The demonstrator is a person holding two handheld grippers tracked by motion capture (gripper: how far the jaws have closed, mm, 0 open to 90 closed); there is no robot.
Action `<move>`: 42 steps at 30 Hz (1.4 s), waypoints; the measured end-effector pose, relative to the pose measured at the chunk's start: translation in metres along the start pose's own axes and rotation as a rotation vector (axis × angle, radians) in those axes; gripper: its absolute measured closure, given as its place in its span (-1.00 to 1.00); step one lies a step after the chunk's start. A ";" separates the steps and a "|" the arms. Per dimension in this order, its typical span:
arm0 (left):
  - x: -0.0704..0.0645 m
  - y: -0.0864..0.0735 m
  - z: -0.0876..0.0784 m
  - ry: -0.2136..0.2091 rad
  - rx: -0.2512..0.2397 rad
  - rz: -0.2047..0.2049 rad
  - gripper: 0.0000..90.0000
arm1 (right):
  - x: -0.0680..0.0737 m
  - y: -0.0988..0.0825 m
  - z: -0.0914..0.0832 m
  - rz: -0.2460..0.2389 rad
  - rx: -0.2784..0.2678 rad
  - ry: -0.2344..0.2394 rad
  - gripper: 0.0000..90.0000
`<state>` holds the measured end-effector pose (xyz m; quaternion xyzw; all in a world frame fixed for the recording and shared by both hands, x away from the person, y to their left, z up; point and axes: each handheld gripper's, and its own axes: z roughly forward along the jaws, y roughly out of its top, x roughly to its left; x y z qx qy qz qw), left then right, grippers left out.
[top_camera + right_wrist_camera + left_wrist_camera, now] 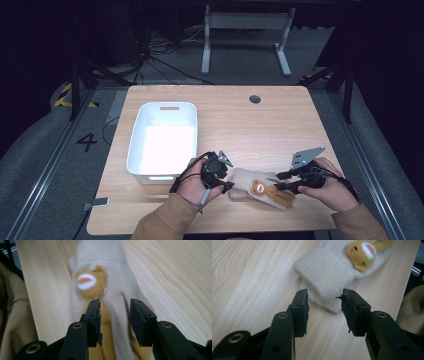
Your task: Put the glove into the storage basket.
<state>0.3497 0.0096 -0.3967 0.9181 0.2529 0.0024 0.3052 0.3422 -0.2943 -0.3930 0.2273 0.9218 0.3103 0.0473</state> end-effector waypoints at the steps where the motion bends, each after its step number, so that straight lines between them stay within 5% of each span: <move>1: 0.000 0.001 0.001 -0.005 0.003 0.005 0.28 | -0.001 -0.002 -0.002 0.014 0.005 -0.008 0.38; 8: -0.001 0.005 0.008 -0.018 0.030 0.020 0.28 | -0.002 -0.021 -0.010 0.059 0.035 -0.029 0.40; 18: 0.000 0.002 0.011 -0.030 0.055 0.009 0.28 | -0.004 -0.041 0.000 0.086 0.119 -0.023 0.44; 28: -0.001 0.000 0.017 -0.043 0.087 0.006 0.28 | -0.008 -0.043 0.005 0.082 0.162 -0.028 0.87; 38: -0.001 0.000 0.028 -0.052 0.117 0.010 0.33 | -0.008 -0.042 0.006 0.074 0.166 -0.029 0.91; 42: -0.001 0.001 0.030 -0.032 0.116 0.018 0.52 | -0.008 -0.043 0.007 0.070 0.166 -0.027 0.91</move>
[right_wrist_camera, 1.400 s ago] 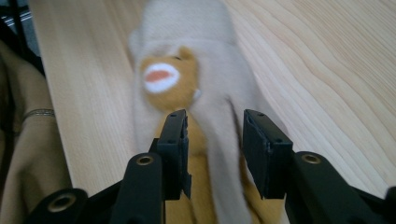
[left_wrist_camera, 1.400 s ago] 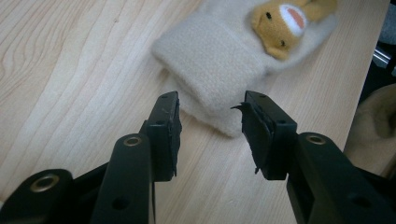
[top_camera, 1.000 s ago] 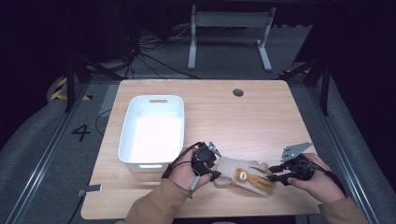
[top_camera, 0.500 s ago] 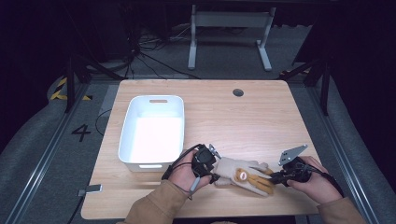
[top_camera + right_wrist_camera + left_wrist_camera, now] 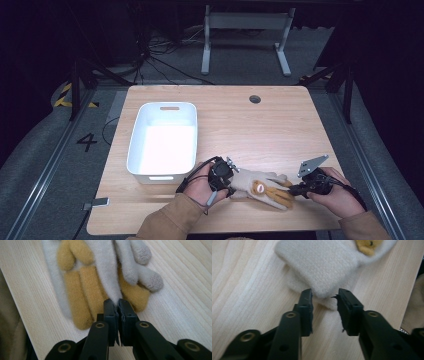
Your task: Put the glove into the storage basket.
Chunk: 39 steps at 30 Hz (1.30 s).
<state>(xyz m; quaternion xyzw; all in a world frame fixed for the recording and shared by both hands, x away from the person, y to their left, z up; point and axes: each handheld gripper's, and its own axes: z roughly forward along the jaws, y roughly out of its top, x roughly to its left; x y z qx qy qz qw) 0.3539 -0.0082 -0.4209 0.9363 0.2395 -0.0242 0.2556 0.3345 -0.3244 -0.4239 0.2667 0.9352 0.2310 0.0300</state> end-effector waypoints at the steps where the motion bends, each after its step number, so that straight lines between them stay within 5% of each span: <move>1: 0.000 0.000 0.001 0.000 0.001 0.001 0.55 | 0.000 0.000 0.000 -0.001 0.000 -0.001 0.91; 10: -0.005 0.002 0.003 0.046 0.034 0.048 0.97 | 0.002 0.001 -0.001 -0.003 -0.001 -0.004 0.91; 18: -0.012 0.003 -0.006 0.094 0.010 0.092 1.00 | 0.003 0.004 -0.010 -0.011 -0.034 -0.032 0.93; 26: -0.018 0.001 -0.019 0.121 -0.062 0.095 1.00 | 0.008 0.013 -0.028 -0.025 -0.099 -0.089 0.94; 39: -0.029 -0.003 -0.035 0.144 -0.113 0.105 1.00 | 0.005 0.026 -0.049 -0.020 -0.195 -0.149 0.94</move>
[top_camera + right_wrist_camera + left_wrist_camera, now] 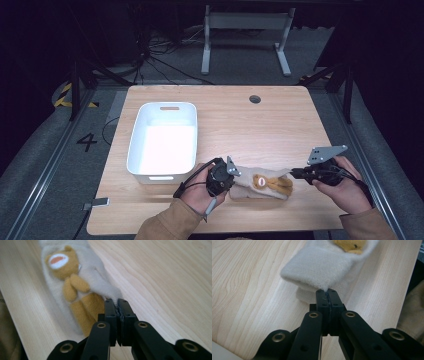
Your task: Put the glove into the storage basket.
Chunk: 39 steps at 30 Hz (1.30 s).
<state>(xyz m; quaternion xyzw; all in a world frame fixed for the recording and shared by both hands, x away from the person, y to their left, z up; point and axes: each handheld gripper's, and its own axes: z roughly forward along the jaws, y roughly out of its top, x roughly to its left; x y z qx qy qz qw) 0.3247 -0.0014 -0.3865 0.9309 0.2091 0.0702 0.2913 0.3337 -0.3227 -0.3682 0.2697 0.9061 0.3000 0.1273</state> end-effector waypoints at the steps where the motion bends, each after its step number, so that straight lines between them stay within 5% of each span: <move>1: -0.001 0.000 0.000 -0.002 -0.003 0.003 1.00 | -0.001 0.001 0.000 0.002 -0.007 -0.007 0.94; 15: -0.011 0.000 0.002 -0.024 0.032 0.028 1.00 | -0.006 0.009 -0.003 0.019 -0.052 -0.047 0.94; 39: -0.011 -0.005 0.024 -0.061 0.149 0.054 1.00 | -0.014 0.000 0.026 0.058 0.016 0.001 0.94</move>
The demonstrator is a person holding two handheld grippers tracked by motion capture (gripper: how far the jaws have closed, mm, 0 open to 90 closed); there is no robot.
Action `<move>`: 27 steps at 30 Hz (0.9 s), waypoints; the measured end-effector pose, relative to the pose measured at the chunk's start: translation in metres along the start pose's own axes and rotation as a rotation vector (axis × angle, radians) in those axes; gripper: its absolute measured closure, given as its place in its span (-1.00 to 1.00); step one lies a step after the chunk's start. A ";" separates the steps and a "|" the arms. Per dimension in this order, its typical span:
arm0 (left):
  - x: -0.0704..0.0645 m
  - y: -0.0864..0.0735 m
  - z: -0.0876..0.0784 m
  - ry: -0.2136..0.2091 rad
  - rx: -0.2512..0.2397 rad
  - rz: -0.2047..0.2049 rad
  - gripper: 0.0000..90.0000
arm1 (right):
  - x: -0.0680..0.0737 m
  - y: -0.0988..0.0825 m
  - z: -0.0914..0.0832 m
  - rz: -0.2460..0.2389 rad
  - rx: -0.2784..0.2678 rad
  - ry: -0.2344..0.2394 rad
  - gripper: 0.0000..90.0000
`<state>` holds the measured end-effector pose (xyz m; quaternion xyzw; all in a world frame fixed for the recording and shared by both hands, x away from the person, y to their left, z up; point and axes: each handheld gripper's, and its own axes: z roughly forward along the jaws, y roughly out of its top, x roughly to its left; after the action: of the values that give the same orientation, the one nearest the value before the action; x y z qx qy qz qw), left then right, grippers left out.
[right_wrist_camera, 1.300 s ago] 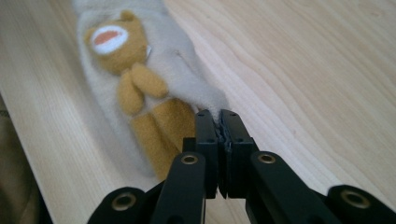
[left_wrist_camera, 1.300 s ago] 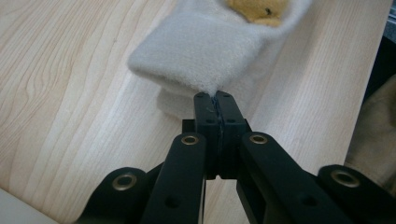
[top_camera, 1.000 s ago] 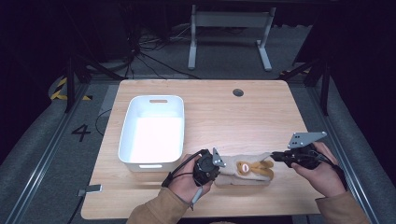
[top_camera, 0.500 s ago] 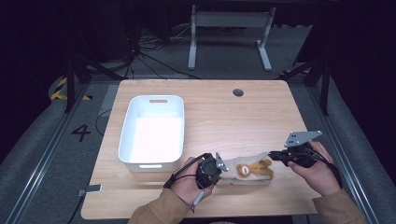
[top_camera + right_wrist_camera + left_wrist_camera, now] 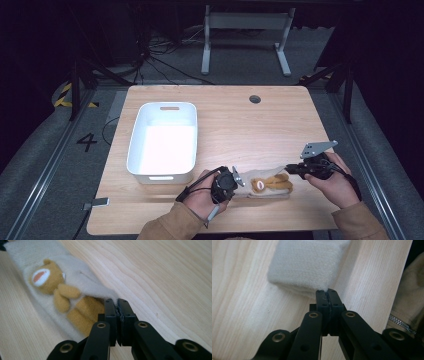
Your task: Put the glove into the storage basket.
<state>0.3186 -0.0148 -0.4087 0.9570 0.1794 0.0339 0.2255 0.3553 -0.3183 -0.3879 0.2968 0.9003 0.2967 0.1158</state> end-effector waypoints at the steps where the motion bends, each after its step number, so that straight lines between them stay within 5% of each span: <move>1: 0.000 0.000 0.001 -0.003 0.006 -0.001 1.00 | 0.000 -0.001 0.000 0.003 0.008 0.003 0.94; 9: 0.004 -0.002 0.005 -0.018 0.024 -0.022 1.00 | -0.002 -0.006 0.008 0.027 0.072 0.044 0.90; 19: 0.010 -0.005 0.006 -0.014 0.076 -0.071 0.82 | -0.005 -0.009 0.005 0.056 0.071 0.057 0.65; 27: 0.009 -0.001 -0.010 -0.021 0.020 -0.074 0.58 | -0.007 -0.010 -0.001 0.061 0.046 0.036 0.56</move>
<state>0.3253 -0.0061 -0.4006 0.9522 0.2126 0.0139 0.2187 0.3558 -0.3297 -0.3929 0.3215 0.8993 0.2845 0.0837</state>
